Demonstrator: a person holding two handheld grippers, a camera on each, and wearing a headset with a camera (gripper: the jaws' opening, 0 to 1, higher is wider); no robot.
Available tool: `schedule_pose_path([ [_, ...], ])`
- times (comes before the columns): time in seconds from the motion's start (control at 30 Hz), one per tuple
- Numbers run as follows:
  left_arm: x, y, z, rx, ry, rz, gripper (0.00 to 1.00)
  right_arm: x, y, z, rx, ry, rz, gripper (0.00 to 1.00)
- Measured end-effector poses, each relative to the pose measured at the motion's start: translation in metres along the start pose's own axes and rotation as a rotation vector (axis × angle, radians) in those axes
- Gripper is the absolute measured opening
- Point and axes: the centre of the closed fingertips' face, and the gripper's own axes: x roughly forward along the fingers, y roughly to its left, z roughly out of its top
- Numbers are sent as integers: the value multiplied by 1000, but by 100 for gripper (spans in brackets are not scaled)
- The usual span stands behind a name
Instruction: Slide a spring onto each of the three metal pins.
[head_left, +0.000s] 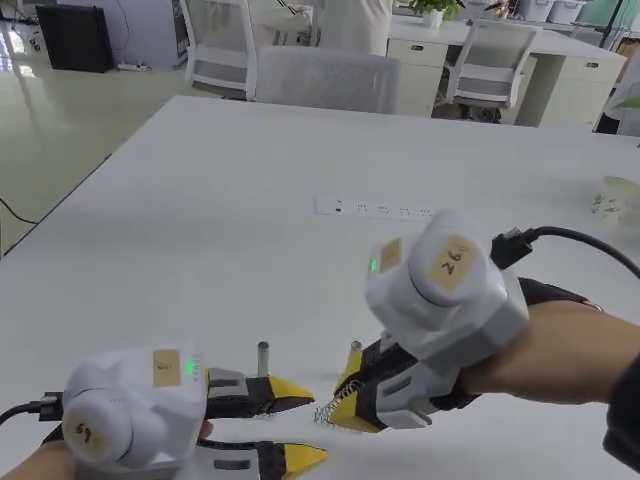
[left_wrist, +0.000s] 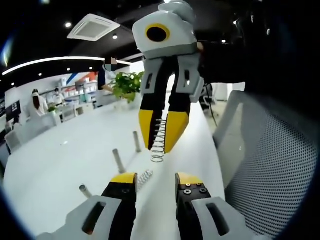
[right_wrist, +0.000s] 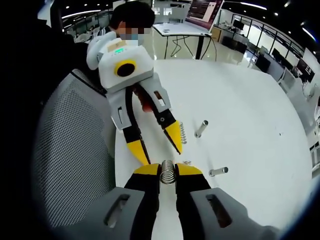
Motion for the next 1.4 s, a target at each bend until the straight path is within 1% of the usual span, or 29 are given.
schedule_pose_path([
  [0.1, -4, 1, -3, -29, -2, 11, 26, -2, -2, -3, 9, -1, -5, 9],
  [0.17, -6, 3, -6, -33, 2, 25, 29, -4, -4, -5, 14, 1, -10, 9],
  [0.4, -16, 10, -14, -64, 2, 67, 34, -11, -12, -12, 32, 6, -31, 9],
  [0.63, -29, 20, -23, -99, 3, 122, 39, -23, -24, -19, 56, 8, -59, 9],
  [0.83, -37, 27, -29, -114, 11, 159, 43, -33, -35, -27, 77, 14, -85, 9],
  [1.07, -44, 35, -36, -128, 18, 198, 50, -46, -49, -38, 95, 39, -116, 9],
  [1.23, -46, 38, -37, -129, 21, 211, 53, -57, -63, -46, 103, 65, -143, 9],
  [1.4, -47, 39, -37, -129, 23, 219, 56, -63, -73, -53, 111, 91, -151, 9],
])
